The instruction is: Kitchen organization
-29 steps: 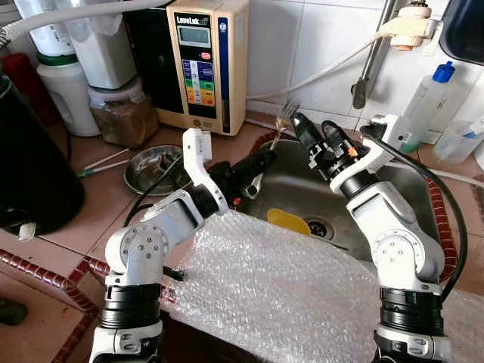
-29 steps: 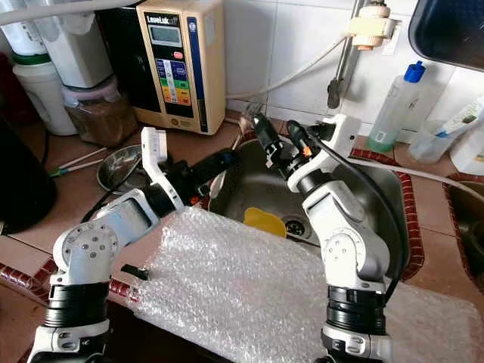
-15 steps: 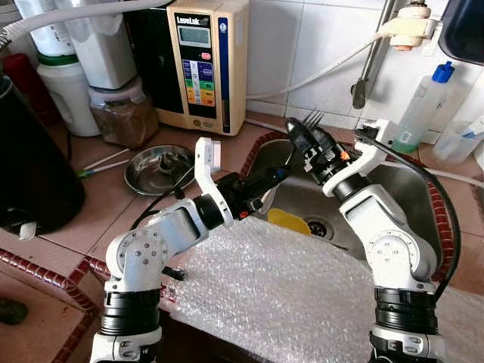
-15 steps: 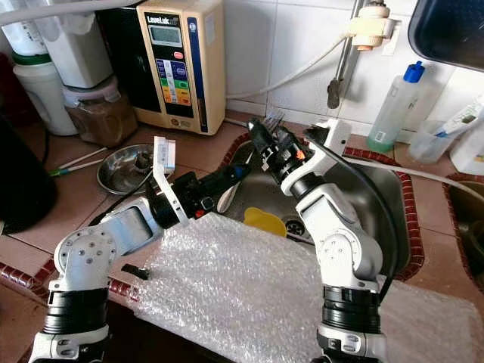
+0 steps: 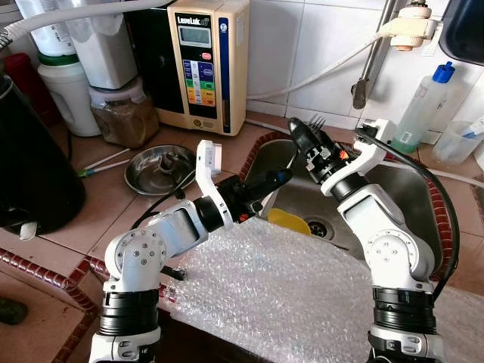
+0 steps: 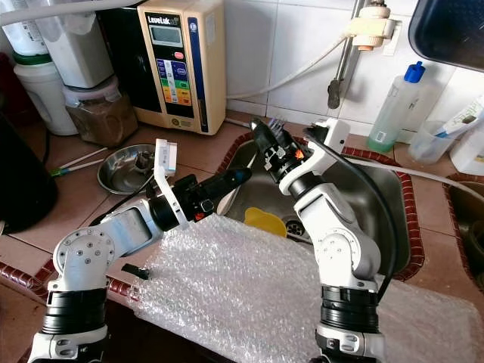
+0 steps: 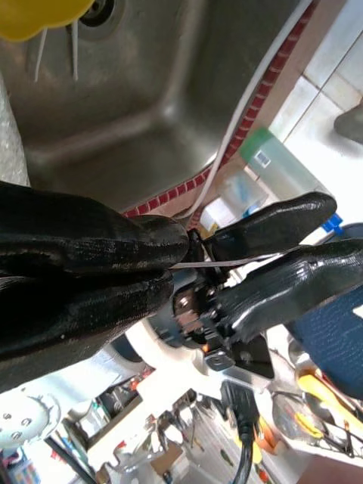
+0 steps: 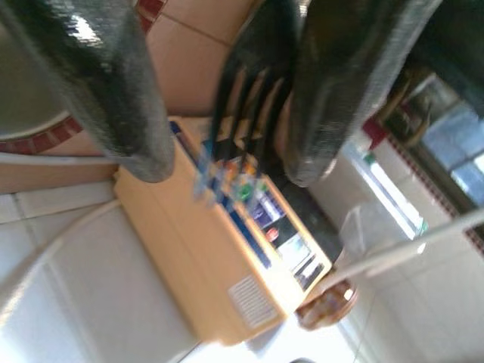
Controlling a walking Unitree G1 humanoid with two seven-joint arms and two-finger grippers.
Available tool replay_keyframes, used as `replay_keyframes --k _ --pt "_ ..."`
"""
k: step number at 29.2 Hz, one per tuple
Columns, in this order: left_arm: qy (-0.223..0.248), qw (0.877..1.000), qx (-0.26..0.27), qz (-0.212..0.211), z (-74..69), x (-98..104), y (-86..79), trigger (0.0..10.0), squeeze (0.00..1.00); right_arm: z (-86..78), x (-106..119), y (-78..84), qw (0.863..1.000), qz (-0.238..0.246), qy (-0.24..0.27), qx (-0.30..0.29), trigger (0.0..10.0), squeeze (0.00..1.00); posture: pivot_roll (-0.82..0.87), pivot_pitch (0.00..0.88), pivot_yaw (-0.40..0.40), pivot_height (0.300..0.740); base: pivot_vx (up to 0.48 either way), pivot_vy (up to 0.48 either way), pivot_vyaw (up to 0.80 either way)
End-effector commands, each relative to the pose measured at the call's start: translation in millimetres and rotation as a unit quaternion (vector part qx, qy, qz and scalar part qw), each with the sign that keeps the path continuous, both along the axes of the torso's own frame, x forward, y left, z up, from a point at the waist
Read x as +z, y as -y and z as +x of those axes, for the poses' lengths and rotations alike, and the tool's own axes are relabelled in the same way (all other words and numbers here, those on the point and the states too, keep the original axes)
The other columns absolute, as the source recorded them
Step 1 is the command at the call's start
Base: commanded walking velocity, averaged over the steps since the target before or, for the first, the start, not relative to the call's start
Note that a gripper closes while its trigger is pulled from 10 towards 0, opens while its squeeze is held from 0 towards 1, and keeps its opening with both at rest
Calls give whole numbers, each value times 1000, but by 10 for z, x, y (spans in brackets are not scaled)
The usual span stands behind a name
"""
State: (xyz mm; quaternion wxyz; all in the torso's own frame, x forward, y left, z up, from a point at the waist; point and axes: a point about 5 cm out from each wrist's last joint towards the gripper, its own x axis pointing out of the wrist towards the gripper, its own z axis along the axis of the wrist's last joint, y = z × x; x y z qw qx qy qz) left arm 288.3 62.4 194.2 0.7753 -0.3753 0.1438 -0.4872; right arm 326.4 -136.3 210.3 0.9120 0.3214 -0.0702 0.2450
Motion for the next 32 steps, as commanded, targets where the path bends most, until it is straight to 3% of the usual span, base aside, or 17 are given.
replay_keyframes --k 1,9,24,32 --pt "13 1000 -14 -10 -38 61 7 0 0 26 -2 63 1000 25 -12 -9 0 0 17 0 21 740 0 0 0" --pt "2 1000 -7 -20 -23 44 -33 0 0 -24 0 78 997 65 -11 28 0 0 16 0 22 740 0 0 0" --pt "-27 999 4 -27 51 -24 -127 0 0 -52 -34 107 996 77 -19 45 0 0 18 0 23 740 0 0 0" --pt "-25 1000 -7 -8 -4 -80 -97 0 0 -67 30 77 996 69 -9 54 0 0 18 0 18 740 0 0 0"
